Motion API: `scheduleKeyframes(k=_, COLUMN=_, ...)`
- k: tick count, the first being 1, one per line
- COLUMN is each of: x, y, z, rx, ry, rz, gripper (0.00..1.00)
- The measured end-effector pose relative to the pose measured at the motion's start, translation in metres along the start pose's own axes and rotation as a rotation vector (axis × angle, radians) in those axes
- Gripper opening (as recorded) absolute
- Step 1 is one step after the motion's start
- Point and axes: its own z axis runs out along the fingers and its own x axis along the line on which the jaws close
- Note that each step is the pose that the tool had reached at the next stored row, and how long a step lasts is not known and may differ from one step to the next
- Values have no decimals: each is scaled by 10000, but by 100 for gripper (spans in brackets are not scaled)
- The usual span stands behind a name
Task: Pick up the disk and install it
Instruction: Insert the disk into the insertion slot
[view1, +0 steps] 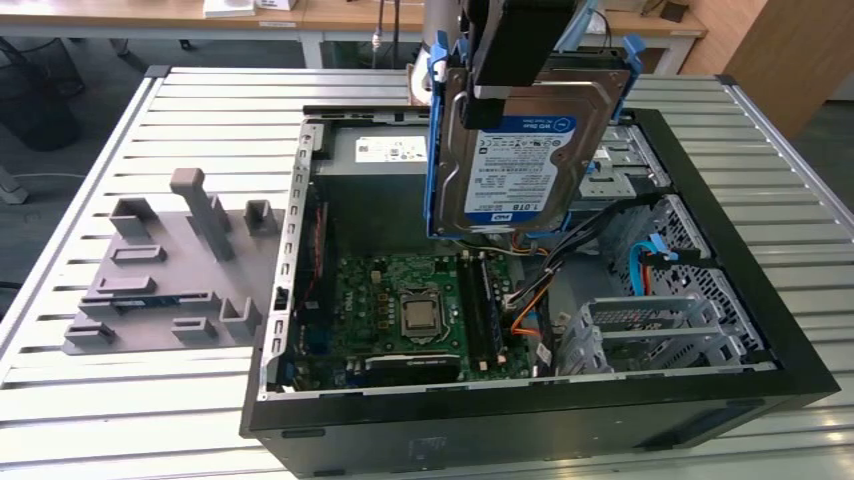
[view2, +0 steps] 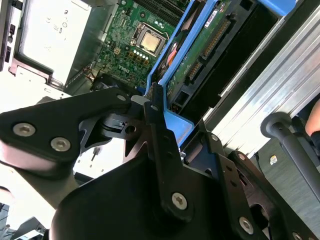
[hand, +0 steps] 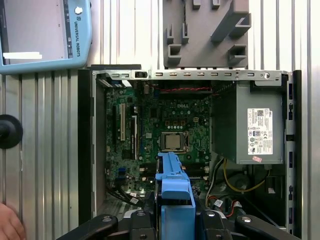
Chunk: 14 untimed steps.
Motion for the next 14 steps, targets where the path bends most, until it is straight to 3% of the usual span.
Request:
scheduleKeyframes(k=5, x=107, y=-2, z=5, rx=5, ry=-61, rz=-1, gripper=36)
scheduleKeyframes(k=9, x=188, y=-19, z=22, rx=3, ry=-61, rz=-1, gripper=36)
scheduleKeyframes(k=14, x=190, y=-195, z=43, rx=4, ry=-61, rz=-1, gripper=36)
